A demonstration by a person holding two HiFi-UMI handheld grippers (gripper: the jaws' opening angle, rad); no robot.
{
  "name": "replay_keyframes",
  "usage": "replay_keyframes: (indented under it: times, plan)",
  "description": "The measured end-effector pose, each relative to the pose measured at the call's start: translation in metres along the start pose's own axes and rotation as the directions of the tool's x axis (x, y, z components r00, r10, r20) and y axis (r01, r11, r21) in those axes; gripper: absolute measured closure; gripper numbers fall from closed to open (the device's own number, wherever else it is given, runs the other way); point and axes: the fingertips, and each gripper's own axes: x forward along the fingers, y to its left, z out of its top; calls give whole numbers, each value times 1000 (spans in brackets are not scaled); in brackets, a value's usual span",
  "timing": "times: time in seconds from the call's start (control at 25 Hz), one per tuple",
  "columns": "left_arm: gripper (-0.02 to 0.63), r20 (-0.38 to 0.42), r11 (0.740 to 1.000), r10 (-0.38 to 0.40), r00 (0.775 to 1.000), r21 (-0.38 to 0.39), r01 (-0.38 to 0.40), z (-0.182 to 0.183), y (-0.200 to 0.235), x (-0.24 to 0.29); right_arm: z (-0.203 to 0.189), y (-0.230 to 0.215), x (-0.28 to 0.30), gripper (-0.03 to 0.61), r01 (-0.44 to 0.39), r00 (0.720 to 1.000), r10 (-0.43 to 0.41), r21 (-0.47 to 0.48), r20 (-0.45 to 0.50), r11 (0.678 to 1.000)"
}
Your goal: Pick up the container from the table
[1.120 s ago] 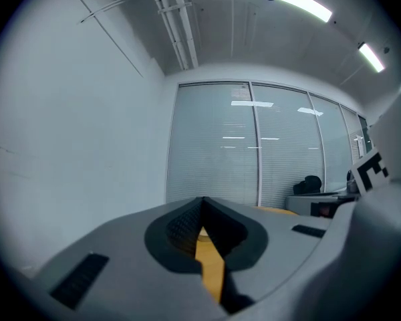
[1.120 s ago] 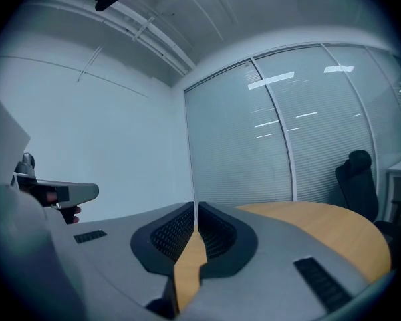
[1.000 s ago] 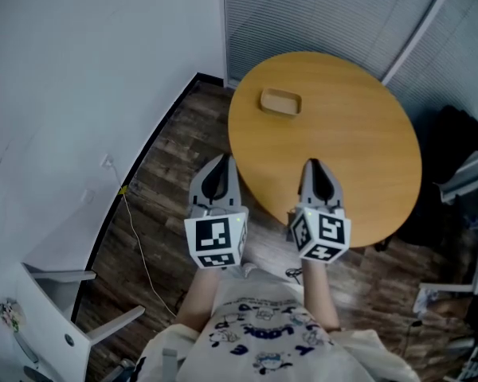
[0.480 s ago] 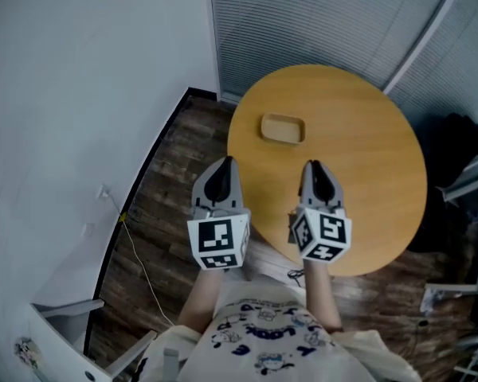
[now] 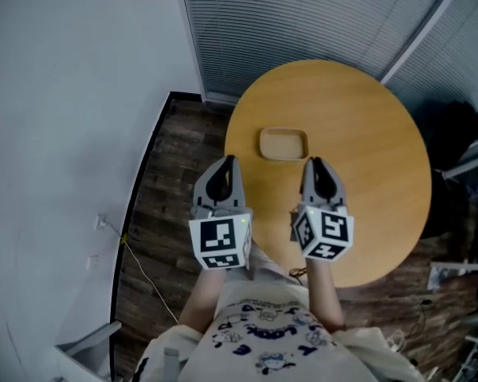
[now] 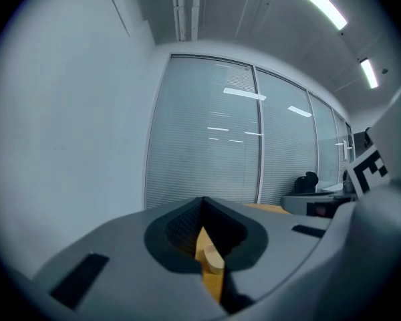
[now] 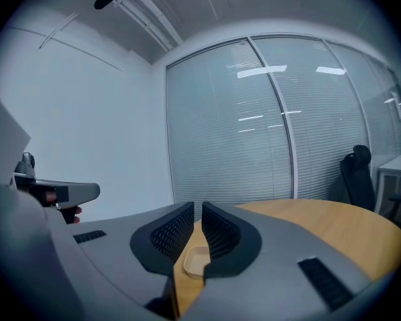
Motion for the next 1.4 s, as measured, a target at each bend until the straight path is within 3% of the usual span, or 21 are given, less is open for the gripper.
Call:
replay_keyframes:
  times: [0.52,0.88,1.4]
  plan:
    - [612,-118,995,-87,989,-57,81,-52,16,46,-37,-10,36,558,93,991,-94,-7,-95,996]
    - [612,-206,992,-103,973,-90,86,-86,11,76,-65,-30,56,557,127,977,-123,12,-174,992]
    - [612,-297,991,-101,950,-119,68,-122,2,113,-108,-63,91,466,135,950,-121,28,-288,990]
